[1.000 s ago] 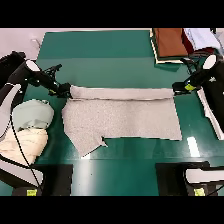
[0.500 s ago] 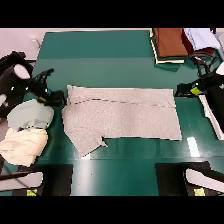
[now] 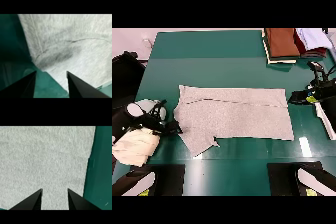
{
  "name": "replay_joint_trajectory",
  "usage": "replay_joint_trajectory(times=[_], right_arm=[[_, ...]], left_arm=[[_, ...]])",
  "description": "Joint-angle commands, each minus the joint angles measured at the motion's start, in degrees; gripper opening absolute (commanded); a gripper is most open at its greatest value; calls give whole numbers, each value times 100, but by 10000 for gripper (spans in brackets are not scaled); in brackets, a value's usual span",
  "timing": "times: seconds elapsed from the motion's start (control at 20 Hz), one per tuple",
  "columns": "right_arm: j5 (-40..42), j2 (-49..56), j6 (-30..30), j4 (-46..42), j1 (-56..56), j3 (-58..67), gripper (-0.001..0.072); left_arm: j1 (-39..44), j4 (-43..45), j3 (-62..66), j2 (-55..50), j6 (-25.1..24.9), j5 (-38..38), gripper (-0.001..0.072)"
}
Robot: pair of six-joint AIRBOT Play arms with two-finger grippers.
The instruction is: Fold the shirts.
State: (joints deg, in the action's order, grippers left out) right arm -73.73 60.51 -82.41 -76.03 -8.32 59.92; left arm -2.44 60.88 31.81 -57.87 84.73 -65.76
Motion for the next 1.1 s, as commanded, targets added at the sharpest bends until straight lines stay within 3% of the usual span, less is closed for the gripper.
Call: replay_joint_trajectory(times=[0.0,0.15,0.25,0.3,0.5,0.65,0.7,0.75,0.9,1.05], right_arm=[[-39,-85,-4,7,-2,-37,382],[-44,-87,-7,9,-2,-37,382],[-166,-87,-2,-7,-15,-37,382],[-273,-87,2,-7,-85,-37,382],[-890,-173,330,-20,-916,-245,382],[-785,-525,474,-15,-1969,-1193,383],[-713,-614,518,-15,-2293,-1537,409],[-667,-621,525,-11,-2632,-1869,533],[-511,-330,566,28,-3230,-2522,546],[-247,-2,756,697,-3287,-2778,530]], left_arm=[[35,-734,-546,114,-149,625,454],[588,-841,-603,109,-160,981,441],[957,-1097,-588,109,-249,1014,107],[997,-1113,-549,109,-291,951,22],[994,-686,-208,212,-264,629,22],[994,-684,11,271,-269,522,22],[994,-684,57,269,-271,522,22],[994,-684,90,269,-273,522,22],[994,-684,101,271,-273,522,22],[994,-688,101,269,-269,522,22]])
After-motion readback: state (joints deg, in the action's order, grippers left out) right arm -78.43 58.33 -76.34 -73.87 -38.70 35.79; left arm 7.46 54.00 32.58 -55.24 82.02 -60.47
